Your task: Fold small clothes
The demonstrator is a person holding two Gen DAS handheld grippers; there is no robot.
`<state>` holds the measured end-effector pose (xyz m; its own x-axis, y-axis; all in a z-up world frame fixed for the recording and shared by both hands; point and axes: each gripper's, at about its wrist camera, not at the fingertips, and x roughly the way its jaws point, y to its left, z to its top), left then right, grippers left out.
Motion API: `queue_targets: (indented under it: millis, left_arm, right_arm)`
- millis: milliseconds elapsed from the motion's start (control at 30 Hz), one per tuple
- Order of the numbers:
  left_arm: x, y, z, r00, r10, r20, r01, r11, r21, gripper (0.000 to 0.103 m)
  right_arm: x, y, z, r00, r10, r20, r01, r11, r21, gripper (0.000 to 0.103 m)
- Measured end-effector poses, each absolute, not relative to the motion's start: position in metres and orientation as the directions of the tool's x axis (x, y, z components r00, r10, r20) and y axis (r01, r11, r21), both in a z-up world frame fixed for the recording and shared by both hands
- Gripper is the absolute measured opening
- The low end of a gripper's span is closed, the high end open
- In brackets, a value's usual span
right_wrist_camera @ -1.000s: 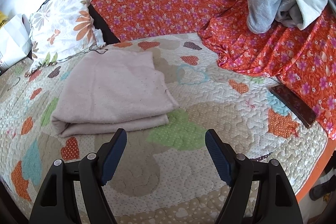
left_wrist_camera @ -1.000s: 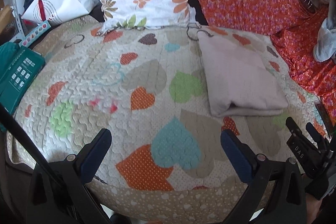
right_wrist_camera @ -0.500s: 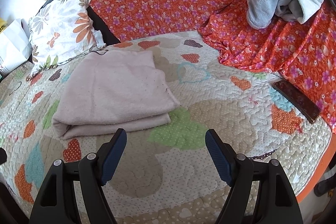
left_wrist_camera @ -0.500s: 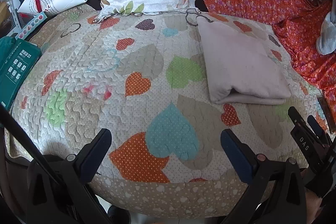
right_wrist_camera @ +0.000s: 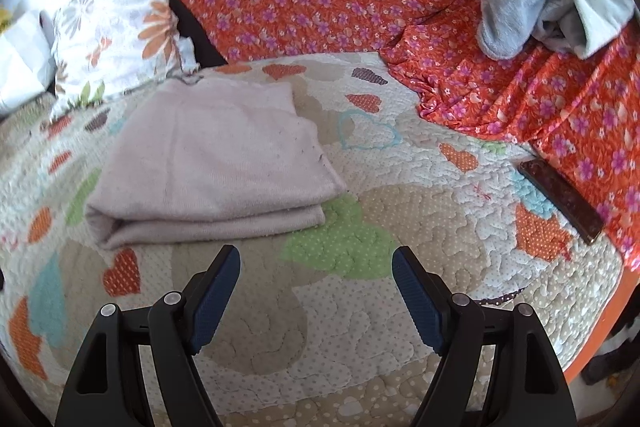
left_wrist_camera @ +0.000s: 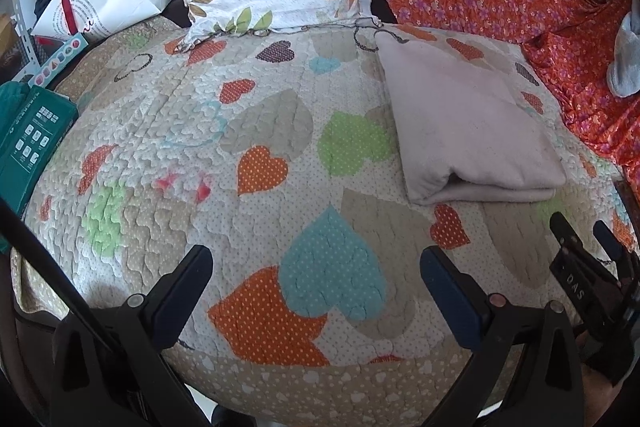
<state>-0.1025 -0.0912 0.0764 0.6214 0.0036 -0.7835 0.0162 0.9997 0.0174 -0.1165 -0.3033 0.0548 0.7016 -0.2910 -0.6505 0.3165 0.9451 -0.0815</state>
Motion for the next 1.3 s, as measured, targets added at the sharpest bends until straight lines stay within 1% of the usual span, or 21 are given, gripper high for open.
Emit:
queue_targets:
  millis: [167,333,533,767,900,1067,1300]
  left_arm:
    - [-0.104,-0.084,0.084,0.65,-0.005,-0.76,0.014,1.0,0.005,0.103]
    - [-0.112,-0.077,0.097,0.699,-0.002,-0.715,0.007,1.0,0.004,0.103]
    - [-0.124,-0.077,0.115,0.764,0.009,-0.645,0.003,1.0,0.018,0.103]
    - [-0.137,-0.082,0.135,0.834,0.074,-0.546,-0.048,0.997,0.062,0.103]
    - [-0.142,-0.079,0.145,0.865,0.065,-0.497,-0.061,0.998,0.025,0.103]
    - [-0.14,-0.078,0.148,0.866,0.018,-0.5,-0.033,0.999,-0.022,0.103]
    - [-0.139,-0.08,0.141,0.862,-0.036,-0.506,0.018,0.999,-0.041,0.103]
  right_arm:
    - [-0.121,-0.285,0.056,0.713,-0.349,-0.608,0.301,0.936,-0.184,0.083]
    - [-0.121,-0.273,0.049,0.698,-0.365,-0.616,0.278,0.931,-0.237,0.083]
    - [-0.126,-0.267,0.047,0.697,-0.358,-0.622,0.273,0.934,-0.231,0.083]
    - [-0.13,-0.268,0.05,0.703,-0.343,-0.623,0.275,0.939,-0.207,0.083]
    - [-0.128,-0.27,0.049,0.702,-0.335,-0.629,0.275,0.942,-0.194,0.083]
    - [-0.127,-0.271,0.048,0.701,-0.333,-0.631,0.273,0.942,-0.194,0.083]
    - [-0.126,-0.27,0.047,0.699,-0.341,-0.628,0.273,0.94,-0.206,0.083]
